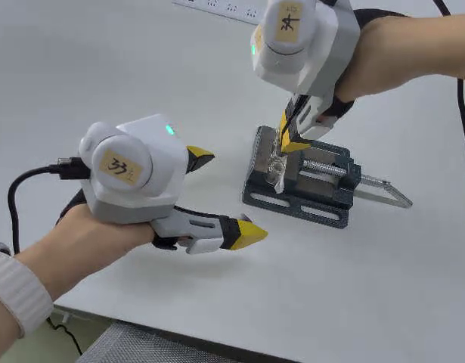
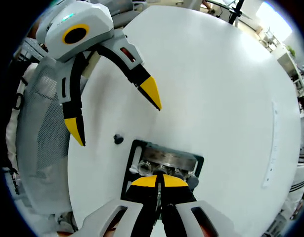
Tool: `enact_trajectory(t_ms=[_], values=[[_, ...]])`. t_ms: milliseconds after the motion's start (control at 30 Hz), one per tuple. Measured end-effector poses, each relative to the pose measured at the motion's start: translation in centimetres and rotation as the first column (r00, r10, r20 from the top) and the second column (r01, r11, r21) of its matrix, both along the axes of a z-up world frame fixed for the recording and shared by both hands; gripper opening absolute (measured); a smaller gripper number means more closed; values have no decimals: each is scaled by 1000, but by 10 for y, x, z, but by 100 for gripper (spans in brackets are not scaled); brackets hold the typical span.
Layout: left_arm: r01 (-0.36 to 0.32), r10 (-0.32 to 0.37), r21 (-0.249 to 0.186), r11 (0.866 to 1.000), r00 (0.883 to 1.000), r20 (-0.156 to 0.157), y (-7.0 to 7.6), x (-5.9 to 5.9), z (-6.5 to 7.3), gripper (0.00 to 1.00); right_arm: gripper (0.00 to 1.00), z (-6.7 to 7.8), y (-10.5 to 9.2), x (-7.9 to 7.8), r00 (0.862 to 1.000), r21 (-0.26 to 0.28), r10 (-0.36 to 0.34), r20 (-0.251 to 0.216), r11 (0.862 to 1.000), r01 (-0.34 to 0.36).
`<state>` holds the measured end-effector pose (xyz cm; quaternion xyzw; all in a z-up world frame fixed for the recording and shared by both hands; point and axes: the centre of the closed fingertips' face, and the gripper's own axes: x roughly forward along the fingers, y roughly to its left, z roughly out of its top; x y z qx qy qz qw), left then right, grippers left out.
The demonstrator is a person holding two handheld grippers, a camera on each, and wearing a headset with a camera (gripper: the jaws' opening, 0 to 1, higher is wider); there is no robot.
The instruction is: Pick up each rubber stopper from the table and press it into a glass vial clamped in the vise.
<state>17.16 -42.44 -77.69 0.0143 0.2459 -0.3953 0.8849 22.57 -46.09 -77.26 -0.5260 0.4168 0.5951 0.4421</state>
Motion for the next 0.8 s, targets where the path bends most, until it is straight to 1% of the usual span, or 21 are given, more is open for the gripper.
enact_trajectory(t_ms=[67,267,333,467,633,700,767,800], values=[[-5,5,-1,1000,1000,3,1,0,1,78,0,1,-1,0,1000,11,24,8,1000,-24],[-8,8,4,1000,1000,7,2,1,3,78,0,2,-2,0,1000,49,30,7,998,-30],[-6,6,3,1000,1000,8,2,1,3,78,0,1,0,3,999,61,34,4,998,-34],[-6,6,5,1000,1000,7,2,1,2,78,0,2,0,1,999,78,41,1,996,-41],[-9,9,6,1000,1000,5,3,0,2,78,0,2,2,6,999,104,45,1,994,-45],[-11,11,6,1000,1000,6,3,0,3,78,2,3,3,7,999,121,48,11,991,-49],[-11,11,7,1000,1000,5,2,0,3,78,5,3,1,7,1000,122,31,6,992,-31],[-11,11,6,1000,1000,5,2,-1,3,78,6,4,1,5,1000,138,27,-4,990,-26]])
